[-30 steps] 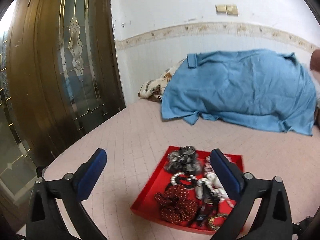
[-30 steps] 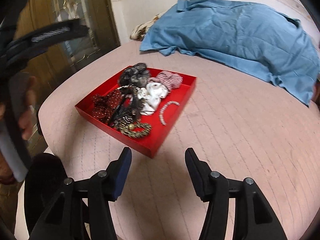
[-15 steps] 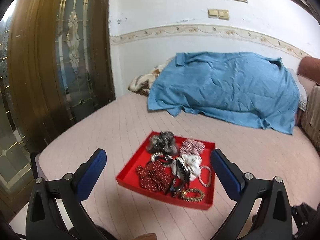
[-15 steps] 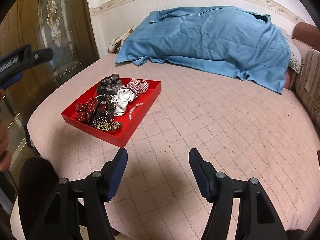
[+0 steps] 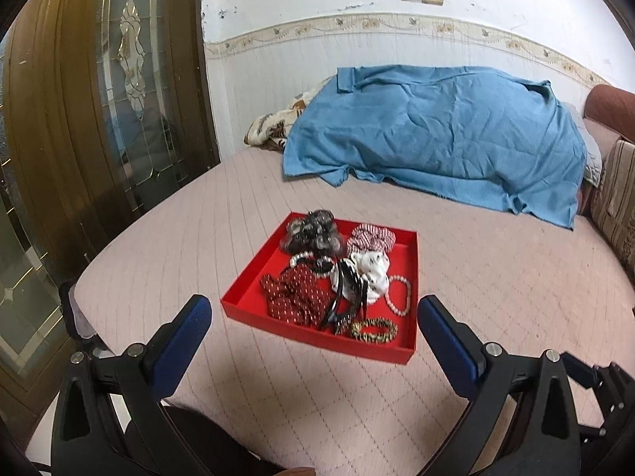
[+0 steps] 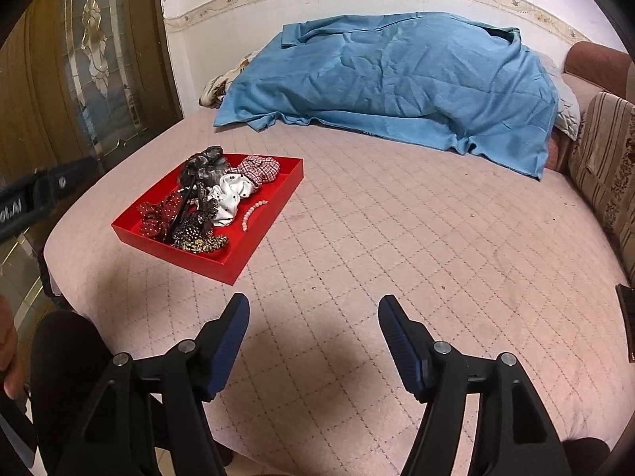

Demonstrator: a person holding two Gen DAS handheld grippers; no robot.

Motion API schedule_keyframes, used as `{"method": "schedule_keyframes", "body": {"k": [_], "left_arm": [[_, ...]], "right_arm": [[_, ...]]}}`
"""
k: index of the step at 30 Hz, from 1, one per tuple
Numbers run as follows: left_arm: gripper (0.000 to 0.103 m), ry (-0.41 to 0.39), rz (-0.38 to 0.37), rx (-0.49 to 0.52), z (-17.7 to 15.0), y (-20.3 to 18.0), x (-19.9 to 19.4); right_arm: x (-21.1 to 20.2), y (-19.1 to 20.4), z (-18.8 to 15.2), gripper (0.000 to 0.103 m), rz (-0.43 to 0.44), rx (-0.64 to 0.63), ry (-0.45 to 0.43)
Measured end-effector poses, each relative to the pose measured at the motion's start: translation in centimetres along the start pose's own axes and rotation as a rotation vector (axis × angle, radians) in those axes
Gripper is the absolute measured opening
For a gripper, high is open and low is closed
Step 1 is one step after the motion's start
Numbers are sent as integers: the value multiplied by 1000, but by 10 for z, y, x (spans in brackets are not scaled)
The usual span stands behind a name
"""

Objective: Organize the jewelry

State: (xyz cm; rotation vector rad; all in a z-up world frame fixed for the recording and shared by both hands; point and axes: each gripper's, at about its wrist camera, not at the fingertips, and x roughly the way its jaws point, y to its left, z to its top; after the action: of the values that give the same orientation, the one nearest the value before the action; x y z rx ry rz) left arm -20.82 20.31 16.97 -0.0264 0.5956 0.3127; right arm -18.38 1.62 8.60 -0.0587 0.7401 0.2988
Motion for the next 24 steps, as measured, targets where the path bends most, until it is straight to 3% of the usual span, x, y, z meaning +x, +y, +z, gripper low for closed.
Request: {"method": "schedule_keyframes", "body": {"k": [24], "left_arm": [[103,85,-28,41,-19,-8,18]], "right_arm": [[15,0,-3,74,-34,9,41]]}}
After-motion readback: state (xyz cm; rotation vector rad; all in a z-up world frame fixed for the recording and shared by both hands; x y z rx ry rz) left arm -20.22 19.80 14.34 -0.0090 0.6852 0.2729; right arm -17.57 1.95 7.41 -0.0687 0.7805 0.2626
